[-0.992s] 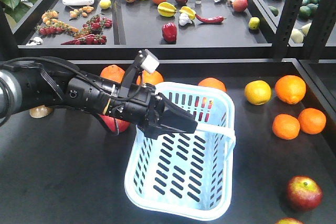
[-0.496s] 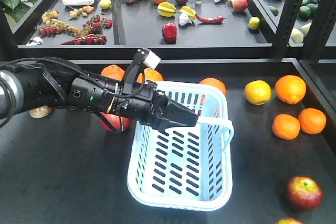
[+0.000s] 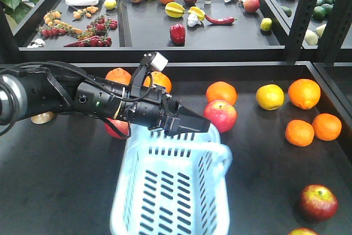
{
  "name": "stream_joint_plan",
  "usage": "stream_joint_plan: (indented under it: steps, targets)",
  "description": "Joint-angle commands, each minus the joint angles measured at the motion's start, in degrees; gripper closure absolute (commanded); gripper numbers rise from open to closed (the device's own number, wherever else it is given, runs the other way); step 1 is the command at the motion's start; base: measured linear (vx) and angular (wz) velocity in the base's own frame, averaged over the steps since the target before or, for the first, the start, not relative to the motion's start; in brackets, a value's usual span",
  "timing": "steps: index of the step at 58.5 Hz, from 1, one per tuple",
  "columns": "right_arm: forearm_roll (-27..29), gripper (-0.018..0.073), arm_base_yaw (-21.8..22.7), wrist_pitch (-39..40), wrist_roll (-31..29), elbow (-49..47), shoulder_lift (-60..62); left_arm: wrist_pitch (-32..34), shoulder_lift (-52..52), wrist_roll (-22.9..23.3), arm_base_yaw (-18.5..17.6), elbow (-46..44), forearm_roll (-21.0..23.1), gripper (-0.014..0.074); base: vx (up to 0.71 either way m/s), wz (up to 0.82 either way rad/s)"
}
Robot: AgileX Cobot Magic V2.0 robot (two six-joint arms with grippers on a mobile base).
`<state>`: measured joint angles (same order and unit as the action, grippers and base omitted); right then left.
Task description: Pick three apples into basket with both arms
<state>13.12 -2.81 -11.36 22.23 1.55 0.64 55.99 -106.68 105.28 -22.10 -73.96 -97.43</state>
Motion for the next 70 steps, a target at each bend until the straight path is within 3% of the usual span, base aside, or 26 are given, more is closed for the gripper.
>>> stream_joint_plan:
  steps: [1, 29, 36, 45, 53, 70]
  targets:
    - [0.1, 0.0564, 0.3, 4.0, -0.6, 0.8, 0.7, 0.2, 2.8, 0.6, -0.6, -1.8, 4.4, 0.0205, 0.00, 0.00]
    - [0.0, 0.0564, 0.3, 4.0, -0.6, 0.8, 0.7, 4.6, 5.7, 0.7, -0.9, -1.8, 6.7, 0.0221, 0.00, 0.00]
    - [-0.1, 0.0564, 0.3, 4.0, -0.6, 0.8, 0.7, 8.2, 9.9, 0.7, -0.7, -1.8, 5.1, 0.0289, 0.00, 0.00]
    - [-0.1, 0.0564, 0.3, 2.5, -0.6, 0.8, 0.7, 12.9, 17.3, 4.0, 0.3, -1.8, -4.2, 0.0451, 0.00, 0.00]
    - [-0.1, 0.0564, 0.3, 2.1, -0.6, 0.8, 0.7, 20.2, 23.4, 5.2, 2.5, -1.6, -4.5, 0.0607, 0.00, 0.00]
    - [-0.1, 0.0564, 0.3, 2.1, -0.6, 0.8, 0.7, 22.3, 33.6, 11.1, 4.4, -1.6, -4.5, 0.0604, 0.00, 0.00]
